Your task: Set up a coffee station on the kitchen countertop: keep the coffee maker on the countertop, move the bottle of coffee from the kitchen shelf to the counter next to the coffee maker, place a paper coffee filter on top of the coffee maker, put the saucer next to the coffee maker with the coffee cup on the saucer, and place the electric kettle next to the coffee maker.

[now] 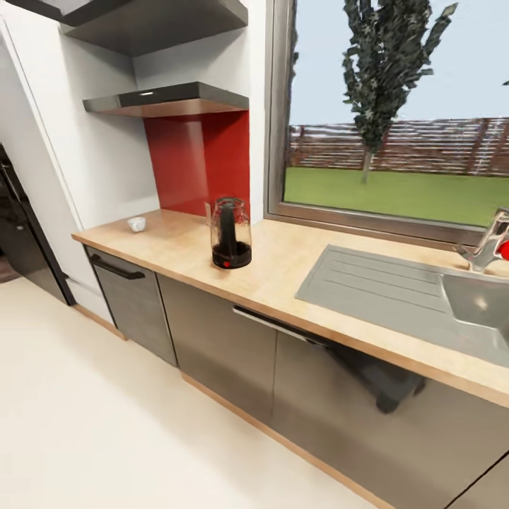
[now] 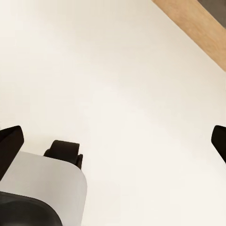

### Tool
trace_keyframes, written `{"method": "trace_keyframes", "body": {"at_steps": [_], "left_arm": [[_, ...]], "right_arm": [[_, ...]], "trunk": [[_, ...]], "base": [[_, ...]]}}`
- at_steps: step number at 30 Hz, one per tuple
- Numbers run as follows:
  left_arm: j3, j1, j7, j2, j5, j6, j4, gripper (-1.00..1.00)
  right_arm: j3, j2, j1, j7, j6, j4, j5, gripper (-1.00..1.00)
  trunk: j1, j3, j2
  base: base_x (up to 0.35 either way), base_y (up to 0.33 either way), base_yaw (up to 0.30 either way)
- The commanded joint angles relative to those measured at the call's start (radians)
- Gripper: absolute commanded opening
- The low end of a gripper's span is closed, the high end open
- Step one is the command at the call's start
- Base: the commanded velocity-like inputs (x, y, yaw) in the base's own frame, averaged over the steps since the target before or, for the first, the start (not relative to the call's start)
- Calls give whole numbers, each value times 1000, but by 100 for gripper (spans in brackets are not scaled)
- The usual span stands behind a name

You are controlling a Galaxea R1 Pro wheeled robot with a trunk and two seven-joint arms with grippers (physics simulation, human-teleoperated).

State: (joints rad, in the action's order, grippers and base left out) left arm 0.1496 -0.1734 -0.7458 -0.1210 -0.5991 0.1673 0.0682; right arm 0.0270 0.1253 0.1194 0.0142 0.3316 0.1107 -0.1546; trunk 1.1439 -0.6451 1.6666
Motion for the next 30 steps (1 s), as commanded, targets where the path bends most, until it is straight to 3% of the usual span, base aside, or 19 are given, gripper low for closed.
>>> {"method": "trace_keyframes", "body": {"at_steps": [1,11,19,30], "left_arm": [[8,-1,-1,0,-5,7,-1,100],[8,0,-1,0,-4,8,-1,100],[8,-1,-1,0,-4,7,-2,100],[8,0,-1,0,-4,6,-1,100]], "right_arm": [[2,0,0,1,3,0,-2,100],[2,0,0,1,3,0,-2,100],[2,0,0,1,3,0,-2,100],[2,0,0,1,3,0,-2,100]], "trunk": [[0,-1,0],[0,-1,0],[0,-1,0],[0,-1,0]], "base": [[1,1,271],[48,41,256],[210,199,42],[25,164,2]]}}
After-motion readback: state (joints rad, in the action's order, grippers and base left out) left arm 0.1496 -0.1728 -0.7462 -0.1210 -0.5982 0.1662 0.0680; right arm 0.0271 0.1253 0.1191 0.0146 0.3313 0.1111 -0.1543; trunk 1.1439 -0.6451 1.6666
